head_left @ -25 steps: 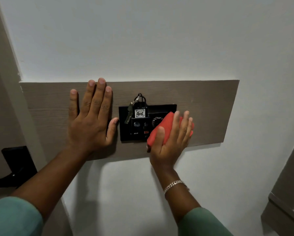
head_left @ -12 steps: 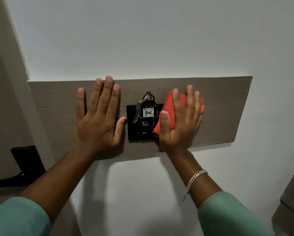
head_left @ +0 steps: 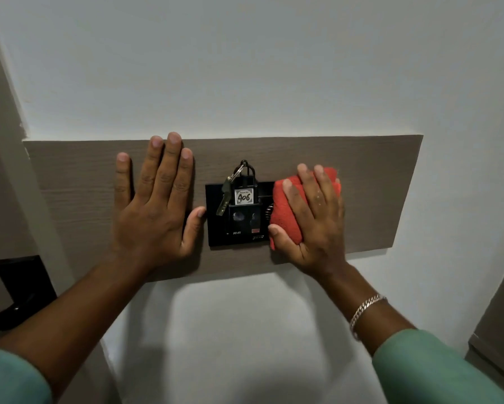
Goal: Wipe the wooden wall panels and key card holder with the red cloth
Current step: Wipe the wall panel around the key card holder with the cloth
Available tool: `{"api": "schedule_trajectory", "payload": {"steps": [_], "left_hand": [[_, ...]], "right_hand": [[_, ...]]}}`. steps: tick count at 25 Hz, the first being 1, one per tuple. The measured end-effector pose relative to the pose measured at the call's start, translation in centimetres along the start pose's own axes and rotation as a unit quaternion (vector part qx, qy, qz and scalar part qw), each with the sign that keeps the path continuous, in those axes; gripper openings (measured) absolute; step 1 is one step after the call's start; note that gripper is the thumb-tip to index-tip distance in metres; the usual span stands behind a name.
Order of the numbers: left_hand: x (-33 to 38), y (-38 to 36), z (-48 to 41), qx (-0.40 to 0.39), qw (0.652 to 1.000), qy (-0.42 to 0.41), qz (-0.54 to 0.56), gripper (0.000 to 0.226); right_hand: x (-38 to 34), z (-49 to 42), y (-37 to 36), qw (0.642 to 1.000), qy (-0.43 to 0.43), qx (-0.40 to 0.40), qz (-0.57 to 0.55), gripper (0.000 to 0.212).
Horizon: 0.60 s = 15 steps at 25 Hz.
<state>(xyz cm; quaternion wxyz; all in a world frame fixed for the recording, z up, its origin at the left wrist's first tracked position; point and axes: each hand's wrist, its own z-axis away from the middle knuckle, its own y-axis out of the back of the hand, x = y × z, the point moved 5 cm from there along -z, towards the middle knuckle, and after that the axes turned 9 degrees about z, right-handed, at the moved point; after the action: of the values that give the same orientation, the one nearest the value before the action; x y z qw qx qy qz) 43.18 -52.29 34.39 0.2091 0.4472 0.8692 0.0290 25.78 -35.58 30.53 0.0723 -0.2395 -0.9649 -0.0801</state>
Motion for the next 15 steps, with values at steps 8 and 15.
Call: {"api": "schedule_trajectory", "payload": {"steps": [8, 15], "left_hand": [[-0.2, 0.1, 0.2, 0.002, 1.0, 0.009, 0.004, 0.077], [-0.2, -0.1, 0.2, 0.004, 1.0, 0.005, 0.017, 0.074]], "right_hand": [[-3.7, 3.7, 1.1, 0.919, -0.325, 0.11, -0.197, 0.059], [-9.4, -0.1, -0.6, 0.994, -0.079, 0.037, -0.065, 0.057]]}}
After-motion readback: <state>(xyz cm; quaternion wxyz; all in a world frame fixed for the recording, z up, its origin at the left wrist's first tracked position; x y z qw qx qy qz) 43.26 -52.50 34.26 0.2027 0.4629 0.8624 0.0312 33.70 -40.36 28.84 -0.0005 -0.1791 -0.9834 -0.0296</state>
